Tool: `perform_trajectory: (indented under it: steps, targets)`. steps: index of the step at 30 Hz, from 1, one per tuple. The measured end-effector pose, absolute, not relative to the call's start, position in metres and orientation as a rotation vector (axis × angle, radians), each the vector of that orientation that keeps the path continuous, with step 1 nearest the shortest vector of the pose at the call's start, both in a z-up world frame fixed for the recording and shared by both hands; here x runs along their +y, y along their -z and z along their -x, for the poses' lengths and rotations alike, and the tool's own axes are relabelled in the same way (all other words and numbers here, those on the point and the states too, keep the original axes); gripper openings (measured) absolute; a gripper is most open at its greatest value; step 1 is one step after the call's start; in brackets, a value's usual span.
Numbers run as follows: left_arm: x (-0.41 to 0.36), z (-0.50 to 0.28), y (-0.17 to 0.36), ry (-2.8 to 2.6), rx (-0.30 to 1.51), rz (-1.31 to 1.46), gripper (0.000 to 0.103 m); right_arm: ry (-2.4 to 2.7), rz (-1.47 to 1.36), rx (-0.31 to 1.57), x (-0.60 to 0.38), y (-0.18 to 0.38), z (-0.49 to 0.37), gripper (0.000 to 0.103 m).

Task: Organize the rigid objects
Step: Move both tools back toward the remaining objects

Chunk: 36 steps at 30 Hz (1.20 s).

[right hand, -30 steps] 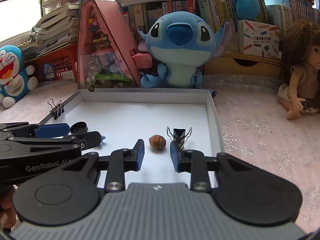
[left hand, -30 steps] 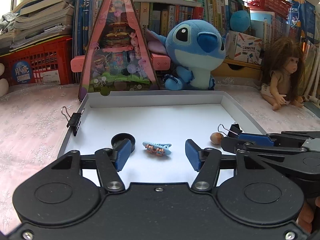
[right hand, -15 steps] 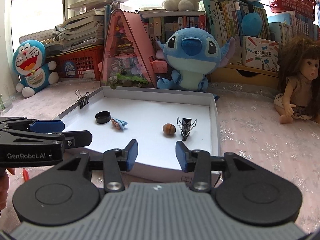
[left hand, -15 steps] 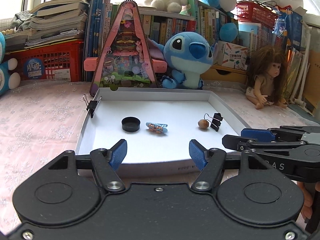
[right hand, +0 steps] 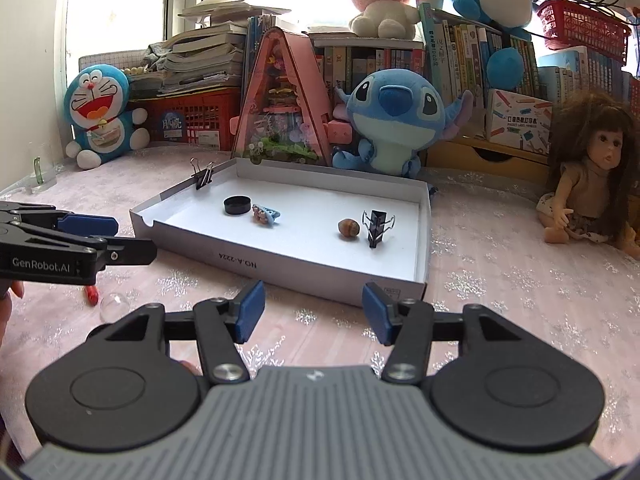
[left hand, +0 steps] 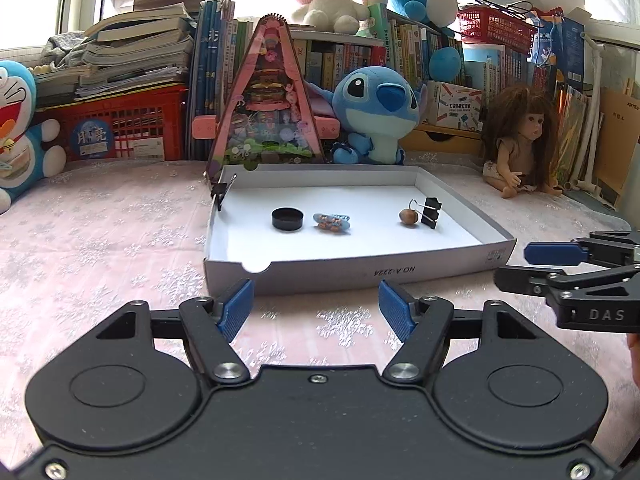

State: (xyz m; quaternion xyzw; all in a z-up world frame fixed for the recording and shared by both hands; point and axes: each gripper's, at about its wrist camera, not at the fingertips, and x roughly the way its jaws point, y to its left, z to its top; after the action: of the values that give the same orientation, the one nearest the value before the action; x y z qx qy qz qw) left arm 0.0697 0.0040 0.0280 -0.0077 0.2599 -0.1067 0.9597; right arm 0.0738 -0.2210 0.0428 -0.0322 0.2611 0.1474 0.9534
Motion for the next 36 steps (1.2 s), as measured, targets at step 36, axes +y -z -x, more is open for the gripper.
perform_trajectory:
  steps: [36]
  targets:
    - [0.046,-0.026,0.009,0.177,0.556,-0.070,0.067,-0.295,0.166,0.566,-0.221,-0.010,-0.012,0.079]
